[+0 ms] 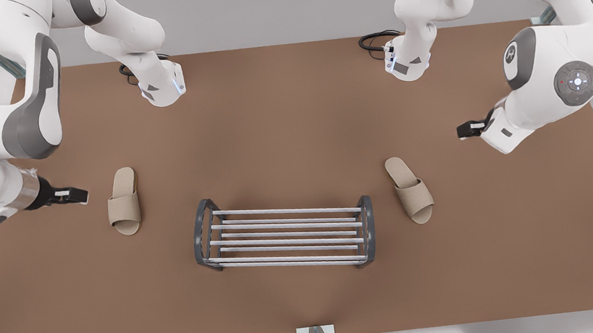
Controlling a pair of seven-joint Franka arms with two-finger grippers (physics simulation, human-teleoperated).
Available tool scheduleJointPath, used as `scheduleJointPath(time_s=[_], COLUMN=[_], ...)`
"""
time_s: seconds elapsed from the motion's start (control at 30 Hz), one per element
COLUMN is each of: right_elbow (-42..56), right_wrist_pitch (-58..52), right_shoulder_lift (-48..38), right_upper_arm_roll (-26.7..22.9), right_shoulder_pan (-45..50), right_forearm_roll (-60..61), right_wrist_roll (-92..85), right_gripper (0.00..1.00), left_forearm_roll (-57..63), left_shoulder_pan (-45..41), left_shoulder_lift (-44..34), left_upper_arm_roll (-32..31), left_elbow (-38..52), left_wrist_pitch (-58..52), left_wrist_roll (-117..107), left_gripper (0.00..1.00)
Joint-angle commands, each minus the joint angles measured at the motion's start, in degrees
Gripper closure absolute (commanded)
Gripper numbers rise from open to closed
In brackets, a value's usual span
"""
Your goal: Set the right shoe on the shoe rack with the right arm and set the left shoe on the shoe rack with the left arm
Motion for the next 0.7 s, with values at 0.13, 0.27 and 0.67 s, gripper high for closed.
scheduleJointPath(time_s=[0.13,0.27,0.67], right_elbow=[0.06,0.15,-37.82], right_wrist_pitch=[4.76,4.76,35.16], right_shoulder_lift=[0.01,-0.17,-18.1], right_upper_arm_roll=[0.04,0.21,1.53], right_shoulder_pan=[-0.05,0.39,2.24], right_forearm_roll=[0.01,0.01,-0.08], right_wrist_roll=[-0.44,-0.62,0.43], right_gripper=[0.0,0.0,0.0], left_forearm_roll=[-8.48,-24.74,-151.73], left_shoulder_pan=[0.28,0.28,-0.07], left_shoulder_lift=[-5.95,-9.38,-12.55], left_upper_arm_roll=[3.89,3.45,-11.49], left_elbow=[-28.23,-60.15,-66.92], left_wrist_pitch=[22.04,73.82,87.46], left_wrist_roll=[-8.82,-21.12,99.07], left_gripper=[0.0,0.0,0.0])
